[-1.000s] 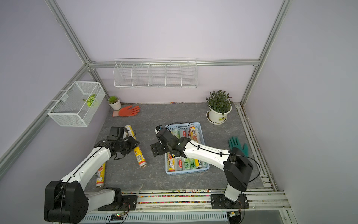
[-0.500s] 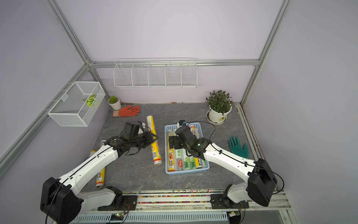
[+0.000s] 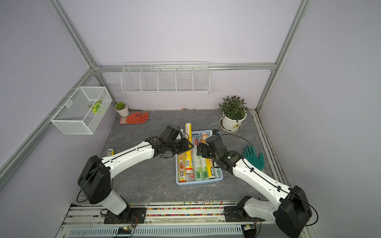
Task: Put the plastic wrap into the basket
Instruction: Place the plastic wrap in the basket.
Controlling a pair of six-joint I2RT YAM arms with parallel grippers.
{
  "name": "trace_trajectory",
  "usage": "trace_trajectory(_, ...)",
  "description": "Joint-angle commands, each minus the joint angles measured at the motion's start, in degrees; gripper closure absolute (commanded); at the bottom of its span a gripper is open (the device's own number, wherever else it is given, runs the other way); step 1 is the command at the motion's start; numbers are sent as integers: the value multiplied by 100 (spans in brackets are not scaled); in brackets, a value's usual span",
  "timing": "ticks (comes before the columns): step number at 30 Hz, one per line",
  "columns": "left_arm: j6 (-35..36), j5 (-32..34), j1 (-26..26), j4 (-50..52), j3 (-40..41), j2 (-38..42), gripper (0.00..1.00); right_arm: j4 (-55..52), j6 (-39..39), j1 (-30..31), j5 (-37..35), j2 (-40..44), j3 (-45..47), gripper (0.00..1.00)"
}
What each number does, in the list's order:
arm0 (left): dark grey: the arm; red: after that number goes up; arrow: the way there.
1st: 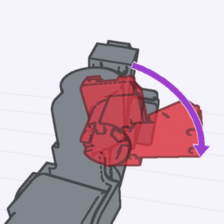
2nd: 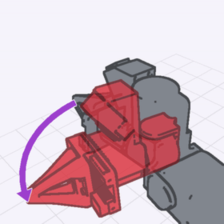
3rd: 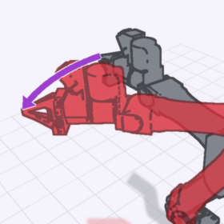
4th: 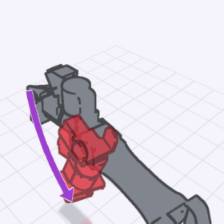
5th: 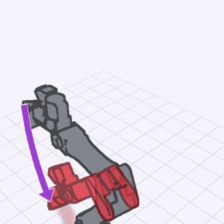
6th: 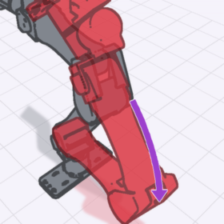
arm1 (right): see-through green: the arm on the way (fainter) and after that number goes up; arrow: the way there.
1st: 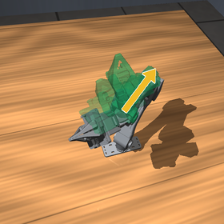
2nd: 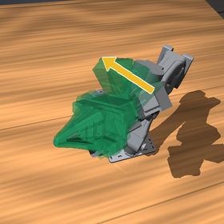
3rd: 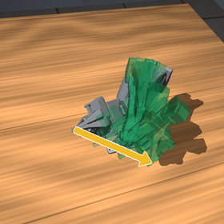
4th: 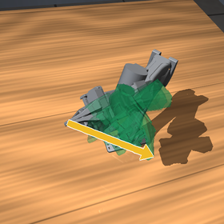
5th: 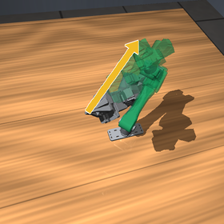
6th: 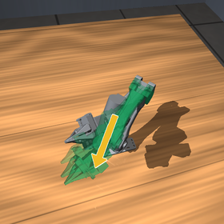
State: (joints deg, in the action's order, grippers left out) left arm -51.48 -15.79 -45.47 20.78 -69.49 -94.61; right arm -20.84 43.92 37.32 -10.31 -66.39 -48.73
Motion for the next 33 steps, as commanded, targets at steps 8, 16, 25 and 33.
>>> trace_trajectory(8, -909, 72, -396, -775, 78, -291, 99, -243, 240, -301, -225, 683, 572, 2)
trace_trajectory(16, -883, 73, -590, -693, -185, -713, 99, -271, 260, -326, -147, 628, 589, 2)
trace_trajectory(25, -996, 200, -630, -595, -311, -1052, 95, -285, 240, -339, -164, 638, 614, 2)
trace_trajectory(33, -940, 173, -673, -482, -437, -1274, 88, -243, 240, -339, -106, 542, 630, 2)
